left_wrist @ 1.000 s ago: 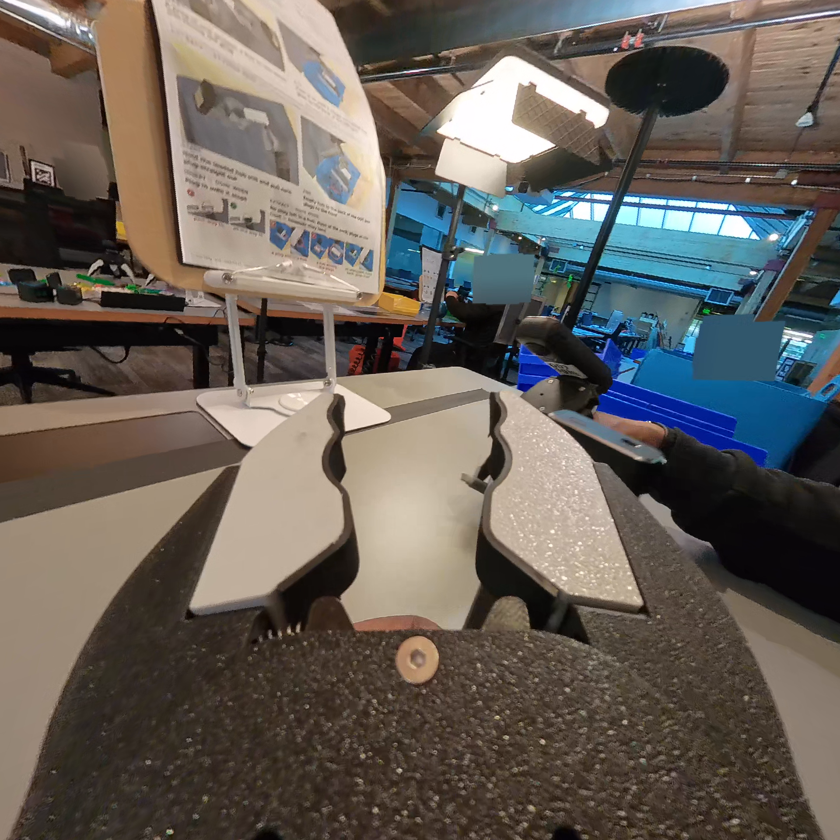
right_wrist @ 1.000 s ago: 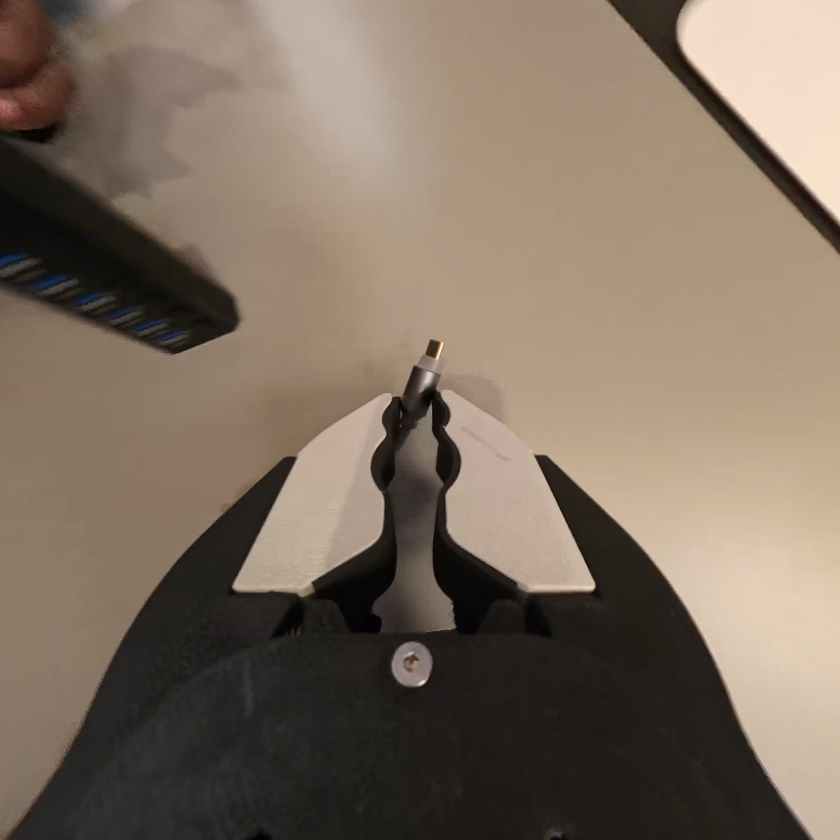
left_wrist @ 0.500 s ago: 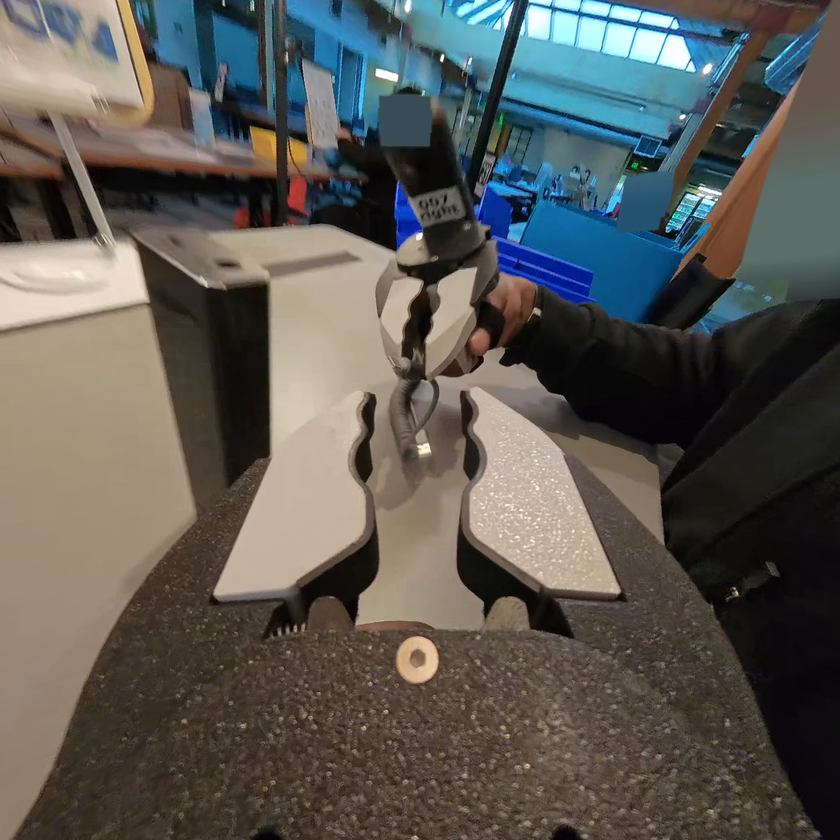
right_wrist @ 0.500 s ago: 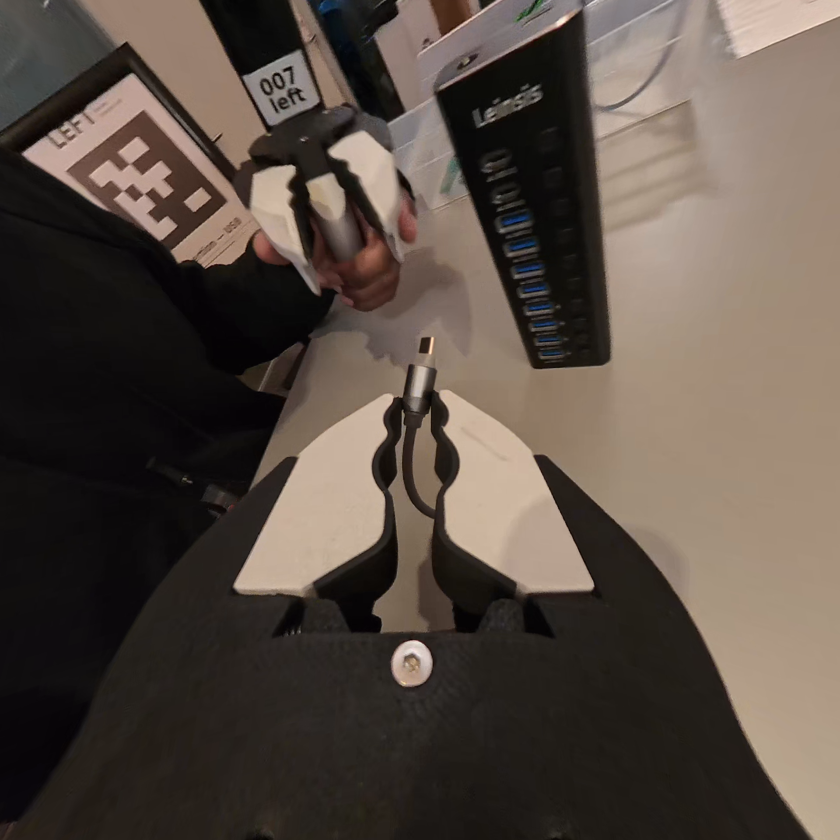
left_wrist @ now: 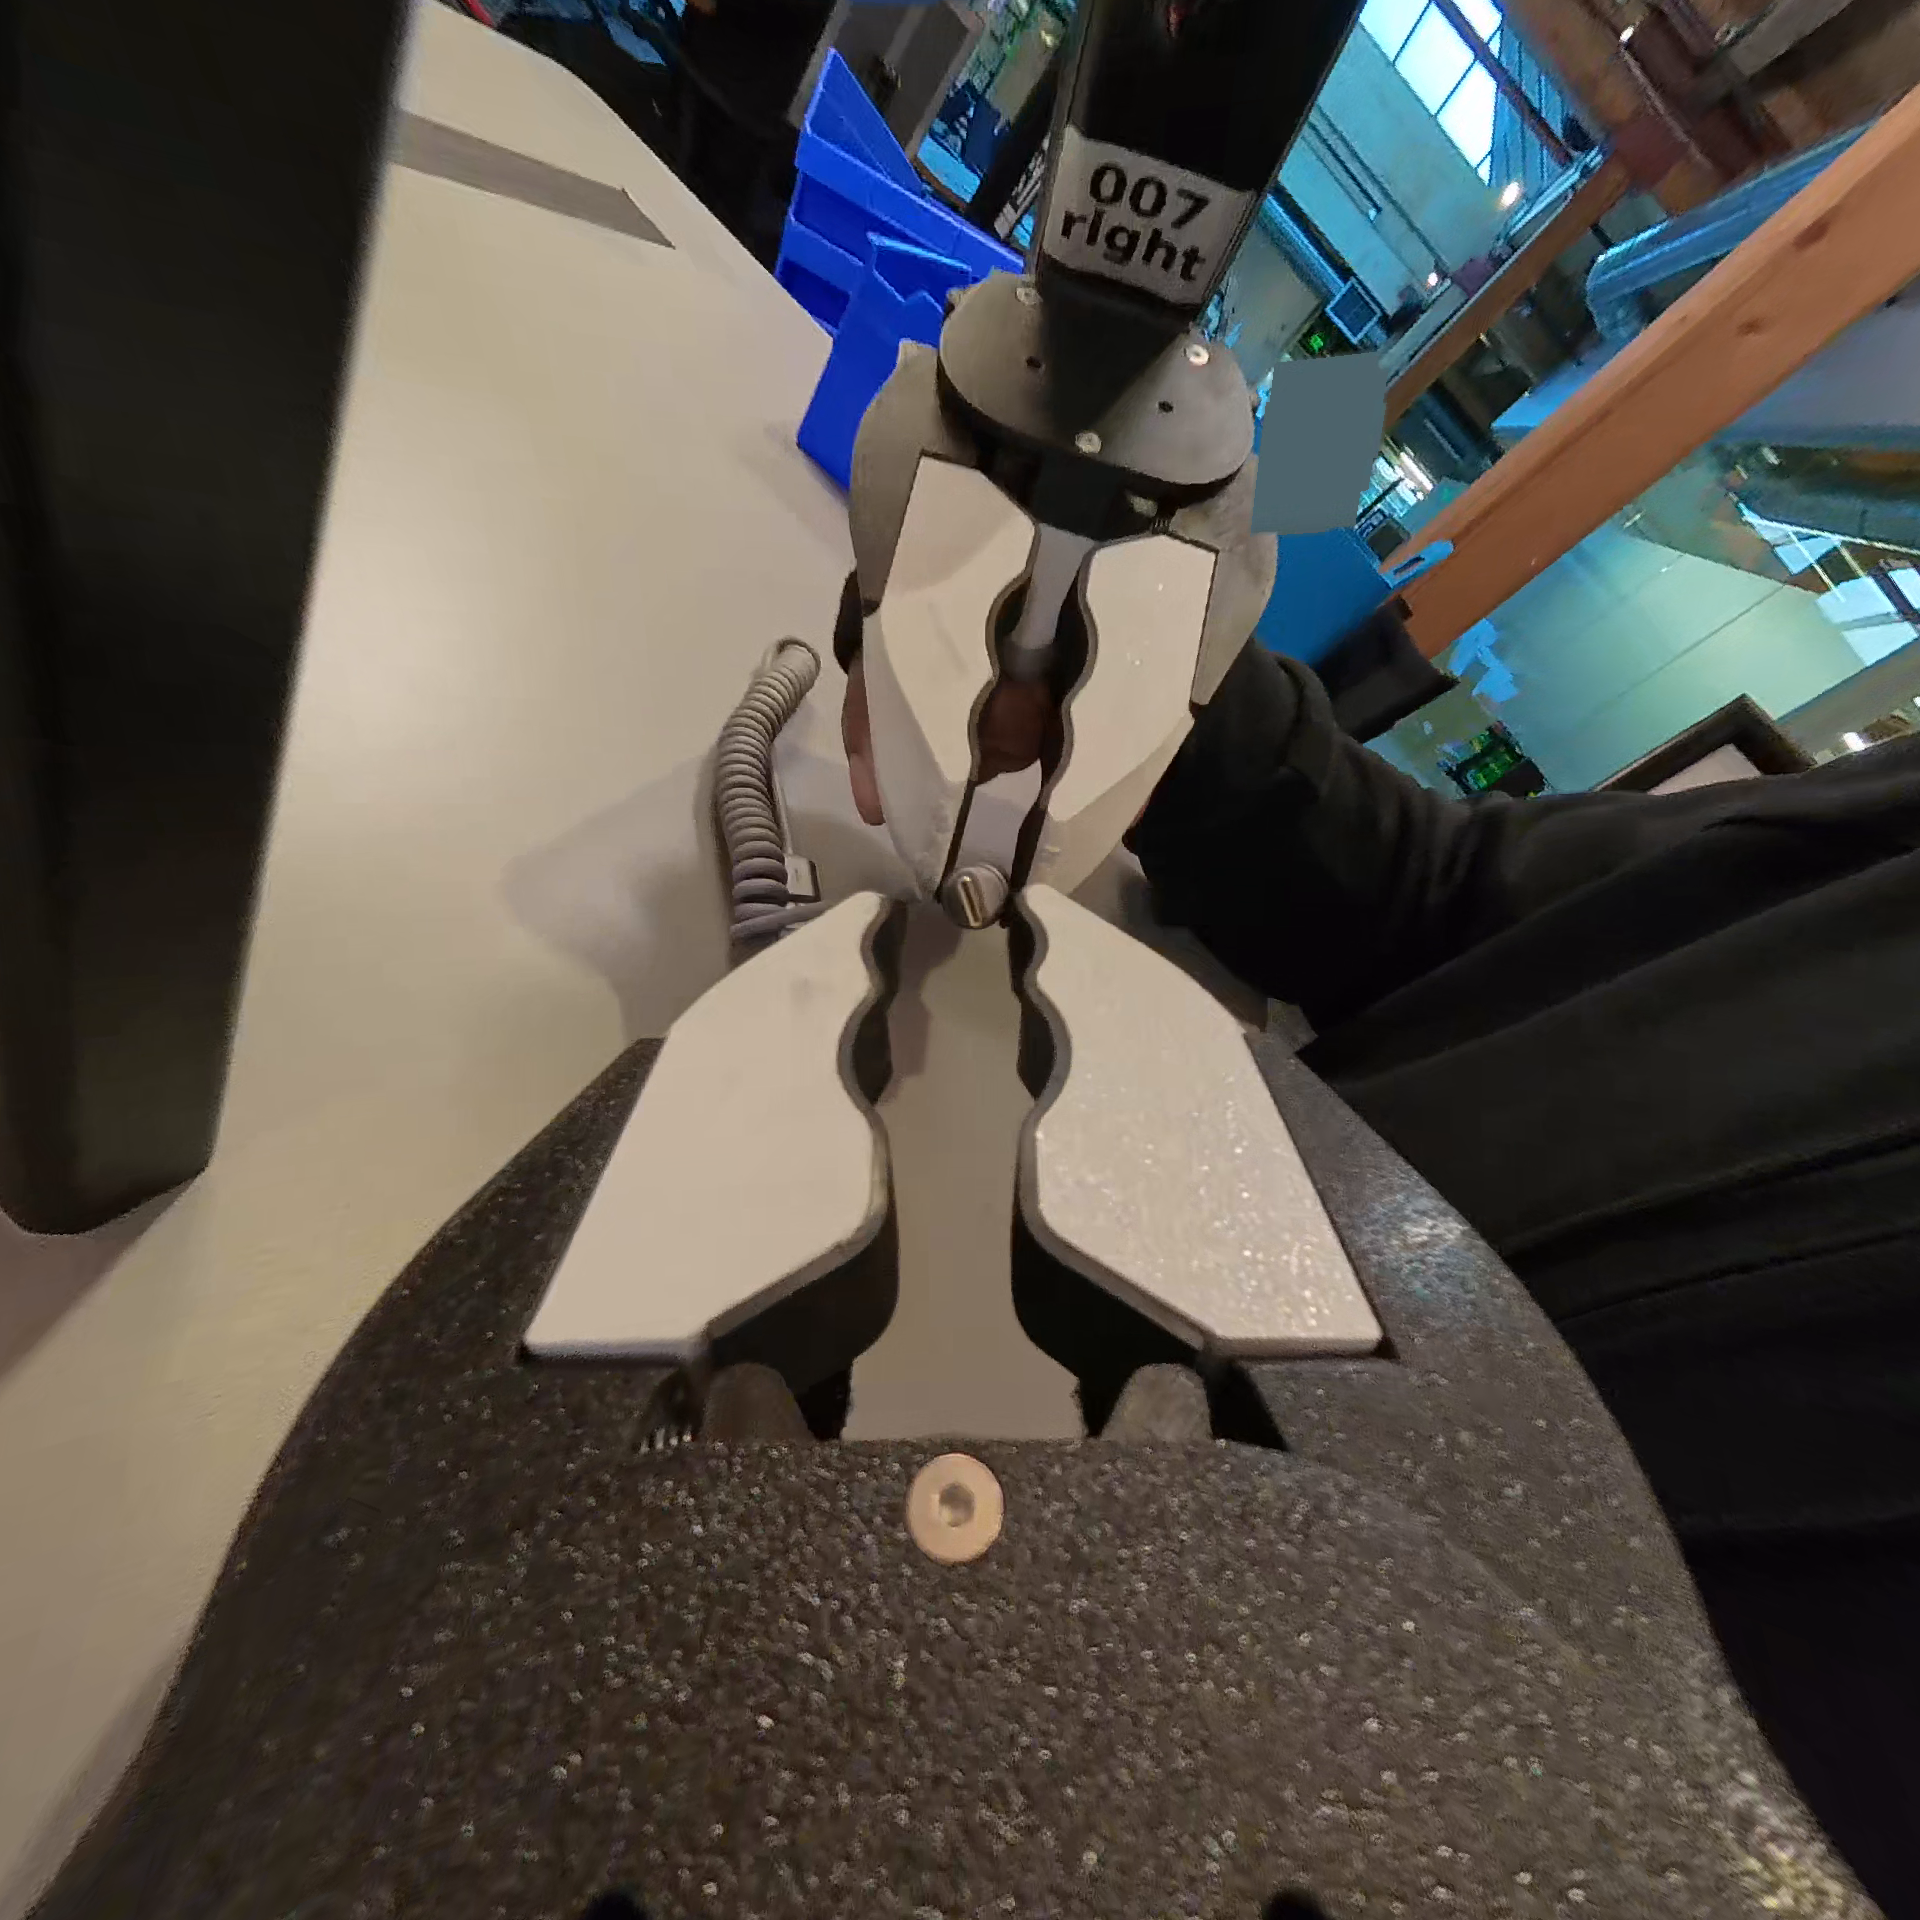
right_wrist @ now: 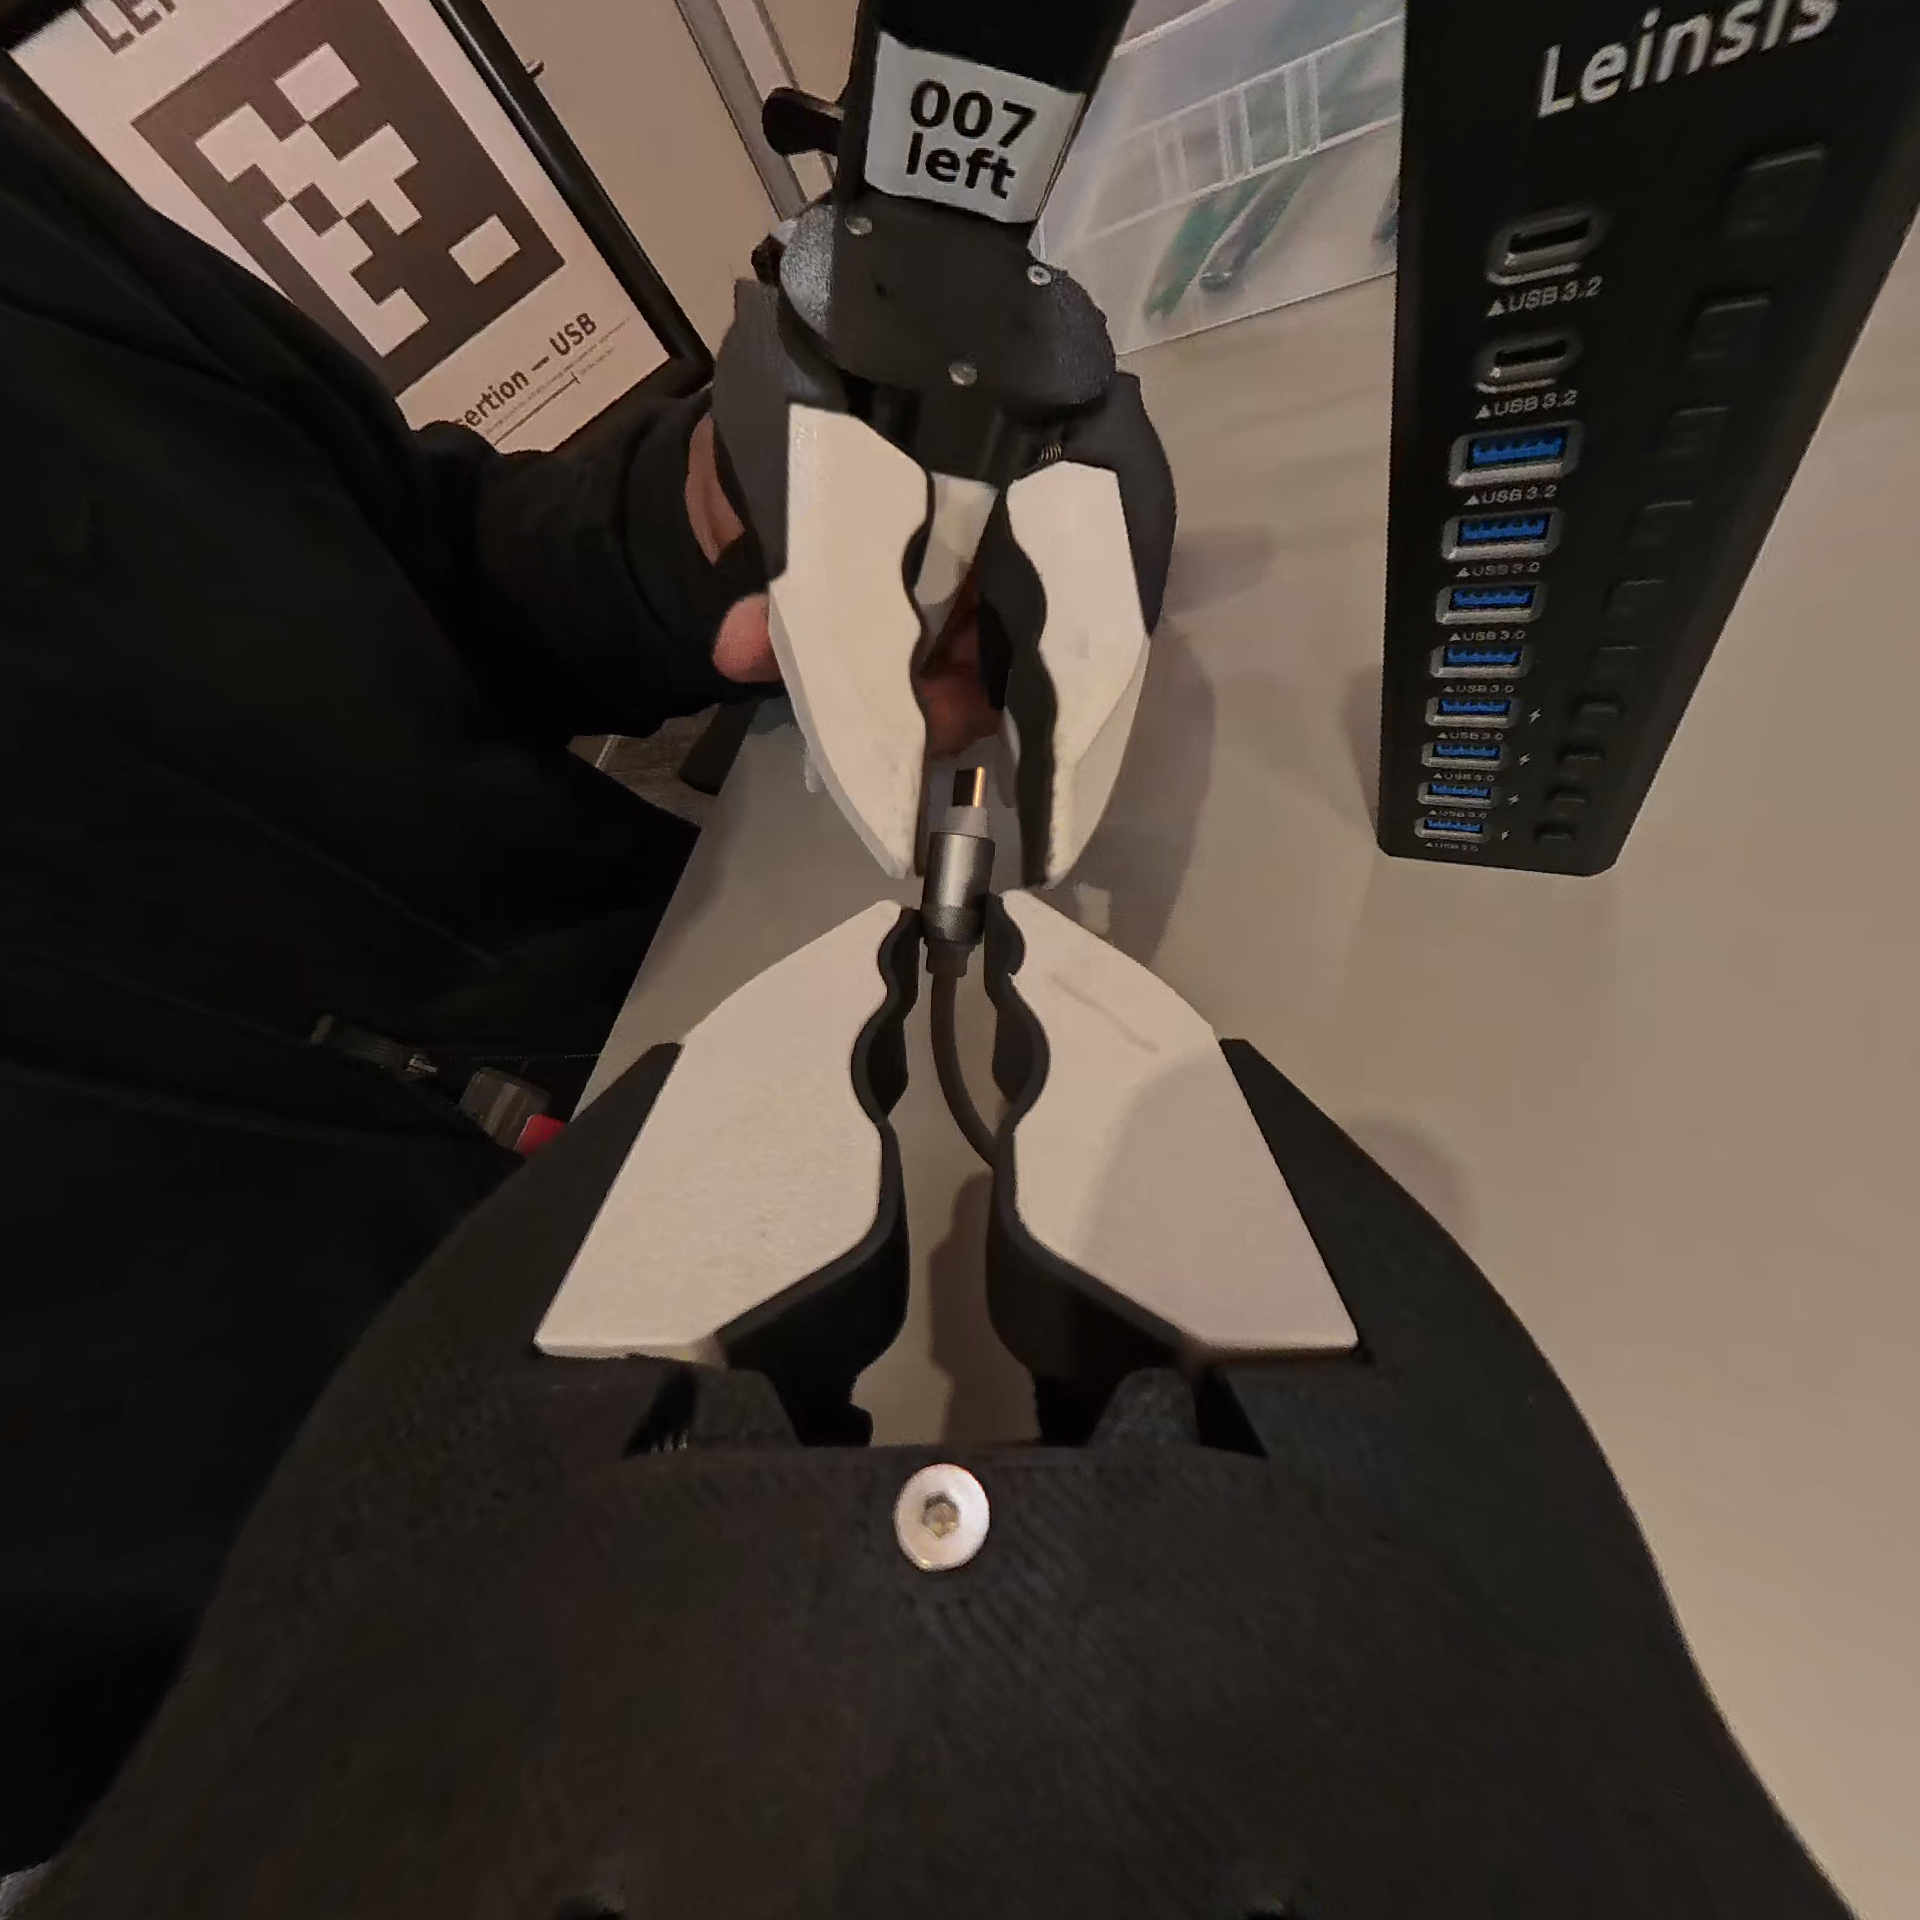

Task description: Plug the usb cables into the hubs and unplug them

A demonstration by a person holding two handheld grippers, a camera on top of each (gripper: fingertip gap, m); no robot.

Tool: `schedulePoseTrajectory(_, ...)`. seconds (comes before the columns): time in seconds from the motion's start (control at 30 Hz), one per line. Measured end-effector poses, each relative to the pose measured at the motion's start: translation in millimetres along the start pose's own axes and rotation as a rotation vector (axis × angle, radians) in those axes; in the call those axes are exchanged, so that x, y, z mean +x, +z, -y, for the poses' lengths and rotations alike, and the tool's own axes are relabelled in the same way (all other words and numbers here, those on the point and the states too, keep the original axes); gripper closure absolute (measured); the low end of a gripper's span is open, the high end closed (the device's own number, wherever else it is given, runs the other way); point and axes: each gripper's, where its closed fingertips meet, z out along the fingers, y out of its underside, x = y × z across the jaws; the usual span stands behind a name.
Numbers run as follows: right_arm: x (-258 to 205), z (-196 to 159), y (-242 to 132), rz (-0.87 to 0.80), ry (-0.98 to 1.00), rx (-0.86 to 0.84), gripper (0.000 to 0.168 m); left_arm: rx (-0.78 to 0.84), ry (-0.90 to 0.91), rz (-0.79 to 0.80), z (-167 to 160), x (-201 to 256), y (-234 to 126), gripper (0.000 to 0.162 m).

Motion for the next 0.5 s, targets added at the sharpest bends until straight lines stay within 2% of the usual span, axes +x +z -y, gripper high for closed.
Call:
schedulePoseTrajectory(0.07, 0.7, -1.3, 0.5, -0.006, -0.004, -0.007, 0.157, 0.003, -0.012, -0.020, -0.9, 3.1, 1.5, 0.151)
schedulePoseTrajectory(0.23, 10.0, 3.0, 1.1, -0.098, -0.034, 0.027, 0.157, 0.098, -0.104, 0.003, 4.9, -5.8, -1.8, 0.152)
schedulePoseTrajectory(0.4, 30.2, 6.7, 2.2, -0.408, -0.220, 0.051, 0.141, 0.238, -0.213, 0.057, 14.5, -18.6, -12.3, 0.152)
schedulePoseTrajectory(0.5, 33.1, 11.8, 3.0, -0.553, -0.357, 0.069, 0.141, 0.272, -0.285, 0.013, 15.8, -15.8, -11.7, 0.152)
